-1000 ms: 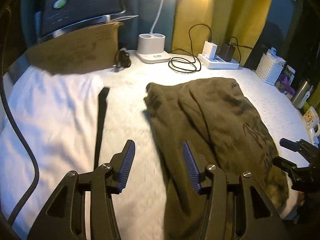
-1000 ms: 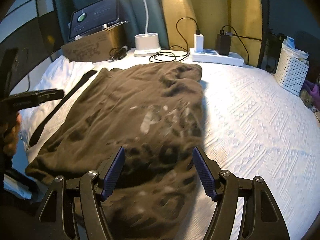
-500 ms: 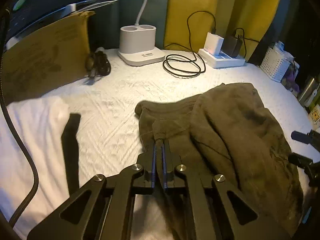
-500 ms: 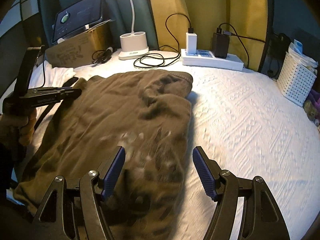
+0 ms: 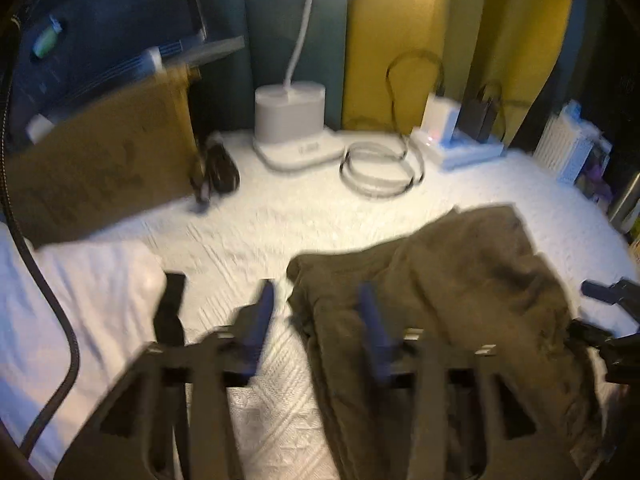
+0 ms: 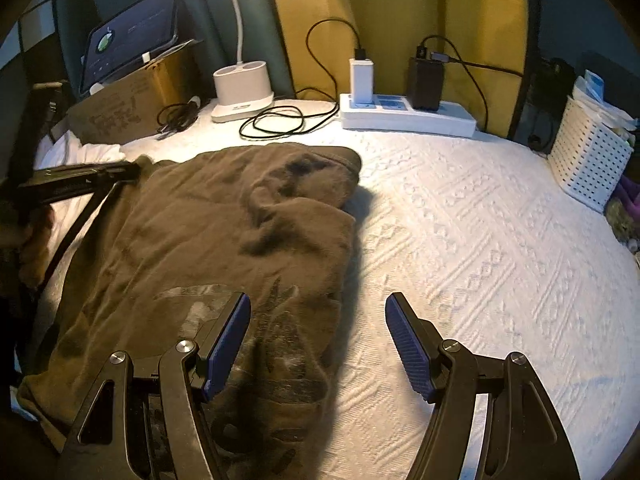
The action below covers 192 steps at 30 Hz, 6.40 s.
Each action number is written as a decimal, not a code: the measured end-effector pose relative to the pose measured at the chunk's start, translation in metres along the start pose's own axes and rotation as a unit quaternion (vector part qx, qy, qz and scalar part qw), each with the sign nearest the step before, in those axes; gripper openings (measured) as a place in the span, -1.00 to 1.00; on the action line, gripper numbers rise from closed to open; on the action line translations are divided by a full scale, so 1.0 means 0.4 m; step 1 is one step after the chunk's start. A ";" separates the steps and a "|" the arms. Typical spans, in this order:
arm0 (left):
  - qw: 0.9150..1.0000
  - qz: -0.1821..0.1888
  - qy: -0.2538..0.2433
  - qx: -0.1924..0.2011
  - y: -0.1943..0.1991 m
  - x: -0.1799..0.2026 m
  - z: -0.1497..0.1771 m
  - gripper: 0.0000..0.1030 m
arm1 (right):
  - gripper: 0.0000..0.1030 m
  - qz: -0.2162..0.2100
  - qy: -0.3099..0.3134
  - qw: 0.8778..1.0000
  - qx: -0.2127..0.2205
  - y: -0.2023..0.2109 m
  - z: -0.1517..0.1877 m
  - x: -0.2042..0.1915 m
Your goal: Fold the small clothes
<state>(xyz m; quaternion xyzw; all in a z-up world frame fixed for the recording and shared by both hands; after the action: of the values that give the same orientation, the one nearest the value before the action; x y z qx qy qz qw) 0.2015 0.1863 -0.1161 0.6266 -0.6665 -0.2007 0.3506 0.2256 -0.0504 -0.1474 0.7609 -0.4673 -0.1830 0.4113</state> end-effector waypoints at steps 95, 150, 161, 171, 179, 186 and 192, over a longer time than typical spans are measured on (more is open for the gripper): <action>0.990 0.131 0.003 -0.048 0.209 0.141 0.341 -0.97 | 0.36 -0.005 0.039 0.999 0.000 0.162 0.254 -0.120; 0.992 0.095 -0.034 -0.078 0.053 0.143 0.185 0.19 | 0.29 -0.002 0.006 1.000 -0.026 0.126 0.151 -0.014; 0.994 0.035 -0.033 -0.097 -0.018 0.074 0.193 0.19 | 0.29 -0.005 0.008 0.999 -0.038 0.053 0.110 -0.002; 0.998 -0.001 -0.005 -0.063 -0.021 0.003 0.131 0.22 | 0.29 -0.002 0.020 0.999 -0.038 0.002 0.054 0.008; 0.998 0.031 0.022 -0.043 -0.073 -0.014 0.043 0.22 | 0.29 0.006 0.028 0.999 -0.021 -0.039 -0.034 0.014; 0.997 0.029 0.025 -0.060 -0.150 -0.054 0.042 0.22 | 0.29 0.006 0.034 0.999 -0.014 -0.092 -0.107 0.008; 0.997 0.022 0.031 -0.061 -0.159 -0.111 0.009 0.22 | 0.29 0.007 0.048 0.999 -0.021 -0.134 -0.131 0.003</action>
<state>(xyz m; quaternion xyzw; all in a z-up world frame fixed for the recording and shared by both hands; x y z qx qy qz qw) 0.2417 0.2204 -0.1729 0.5953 -0.6551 -0.2141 0.4131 0.2910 -0.0155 -0.1589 0.7564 -0.4487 -0.1529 0.4507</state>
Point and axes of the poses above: each gripper's, at about its wrist camera, not at the fingertips, and y roughly against the way its jaws point, x to its right, z to its underside, the point moved 6 cm from there along -y, roughly the way its jaws point, and after that the axes turned 12 degrees about z, right-handed, at the moved point
